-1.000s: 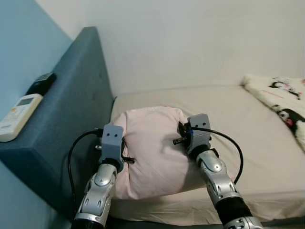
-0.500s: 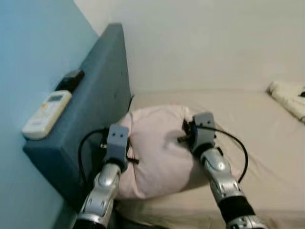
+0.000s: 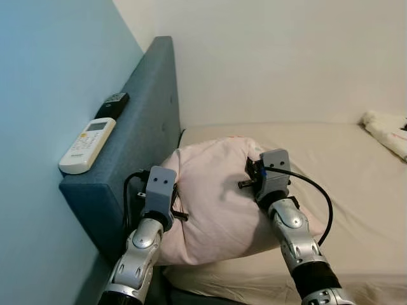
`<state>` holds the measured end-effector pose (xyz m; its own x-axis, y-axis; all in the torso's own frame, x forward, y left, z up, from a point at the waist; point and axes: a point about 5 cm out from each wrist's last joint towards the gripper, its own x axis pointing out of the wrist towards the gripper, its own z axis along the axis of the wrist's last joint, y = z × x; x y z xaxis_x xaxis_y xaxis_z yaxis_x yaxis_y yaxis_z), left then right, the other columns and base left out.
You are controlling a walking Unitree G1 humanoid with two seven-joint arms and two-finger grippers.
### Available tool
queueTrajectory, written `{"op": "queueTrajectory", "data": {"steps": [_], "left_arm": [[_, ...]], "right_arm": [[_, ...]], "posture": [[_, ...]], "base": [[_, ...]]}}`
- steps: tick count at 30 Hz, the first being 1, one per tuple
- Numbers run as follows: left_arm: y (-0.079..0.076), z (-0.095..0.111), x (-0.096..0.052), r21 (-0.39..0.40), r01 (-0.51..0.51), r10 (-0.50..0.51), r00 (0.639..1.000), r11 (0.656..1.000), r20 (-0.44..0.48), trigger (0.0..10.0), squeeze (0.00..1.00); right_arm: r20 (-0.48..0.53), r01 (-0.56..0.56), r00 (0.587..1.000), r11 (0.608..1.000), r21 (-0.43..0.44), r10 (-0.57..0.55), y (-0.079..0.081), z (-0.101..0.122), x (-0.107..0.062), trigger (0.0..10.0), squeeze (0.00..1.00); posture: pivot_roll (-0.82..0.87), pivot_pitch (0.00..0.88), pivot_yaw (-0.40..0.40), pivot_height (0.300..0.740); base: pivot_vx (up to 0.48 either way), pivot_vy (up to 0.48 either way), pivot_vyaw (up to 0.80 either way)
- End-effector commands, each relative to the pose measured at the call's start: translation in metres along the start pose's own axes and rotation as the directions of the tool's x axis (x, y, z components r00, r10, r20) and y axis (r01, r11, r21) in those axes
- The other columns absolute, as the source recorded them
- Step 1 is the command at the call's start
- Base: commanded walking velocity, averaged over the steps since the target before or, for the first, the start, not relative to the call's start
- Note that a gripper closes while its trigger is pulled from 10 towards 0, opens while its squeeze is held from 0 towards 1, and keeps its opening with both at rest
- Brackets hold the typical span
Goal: Clean up the room
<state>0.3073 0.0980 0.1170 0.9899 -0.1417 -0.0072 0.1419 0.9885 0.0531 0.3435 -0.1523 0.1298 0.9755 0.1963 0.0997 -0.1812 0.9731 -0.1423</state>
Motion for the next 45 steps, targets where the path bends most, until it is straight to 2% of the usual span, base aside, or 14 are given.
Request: {"op": "queueTrajectory", "data": {"steps": [1,8,12,17,23,34,40,45], "left_arm": [[0.003,0.01,0.0,0.012,-0.016,0.016,0.998,1.0,0.055,10.0,0.0],[0.005,0.008,0.003,0.054,-0.042,0.041,0.999,0.998,0.021,10.0,0.0],[0.008,0.006,0.004,0.026,-0.066,0.066,0.998,0.997,0.001,10.0,0.0],[0.009,0.004,0.005,0.03,-0.073,0.074,0.997,0.997,-0.018,10.0,0.0],[0.011,0.001,0.006,0.031,-0.099,0.1,0.994,0.995,-0.051,10.0,0.0],[0.01,0.002,0.007,0.045,-0.091,0.093,0.995,0.995,-0.048,10.0,0.0],[0.012,0.002,0.009,0.053,-0.121,0.124,0.99,0.991,-0.061,10.0,0.0],[0.016,-0.001,0.01,0.011,-0.155,0.155,0.985,0.988,-0.078,10.0,0.0]], "right_arm": [[0.031,-0.018,0.999,1.0,0.008,0.018,0.005,0.005,0.002,10.0,0.0],[0.028,-0.011,1.0,1.0,0.016,0.011,0.005,0.004,0.001,10.0,0.0],[0.024,-0.011,1.0,1.0,0.015,0.01,0.005,0.004,0.001,10.0,0.0],[-0.003,0.009,1.0,1.0,-0.01,-0.009,0.003,0.001,0.002,10.0,0.0],[-0.036,0.053,0.998,0.995,-0.081,-0.056,-0.001,-0.002,0.005,10.0,0.0],[-0.035,0.056,0.998,0.997,-0.061,-0.058,-0.004,-0.003,0.004,10.0,0.0],[-0.037,0.057,0.998,0.996,-0.065,-0.059,-0.003,-0.003,0.004,10.0,0.0],[-0.035,0.057,0.998,0.996,-0.064,-0.059,-0.003,-0.003,0.005,10.0,0.0]], "posture": [[-0.01,0.06,0.024,0.74],[-0.01,0.065,0.027,0.74],[-0.01,0.065,0.028,0.74],[-0.01,0.069,0.029,0.74],[0.0,0.073,0.03,0.74],[-0.01,0.075,0.031,0.74],[-0.01,0.072,0.03,0.74],[-0.01,0.067,0.028,0.74]], "base": [[0.0,0.0,0.0],[0.0,-0.346,0.0],[0.0,-0.12,0.0],[0.0,0.0,0.0],[0.0,0.0,0.0],[0.0,0.0,0.0],[0.0,-0.48,0.0],[0.0,0.0,0.0]]}}
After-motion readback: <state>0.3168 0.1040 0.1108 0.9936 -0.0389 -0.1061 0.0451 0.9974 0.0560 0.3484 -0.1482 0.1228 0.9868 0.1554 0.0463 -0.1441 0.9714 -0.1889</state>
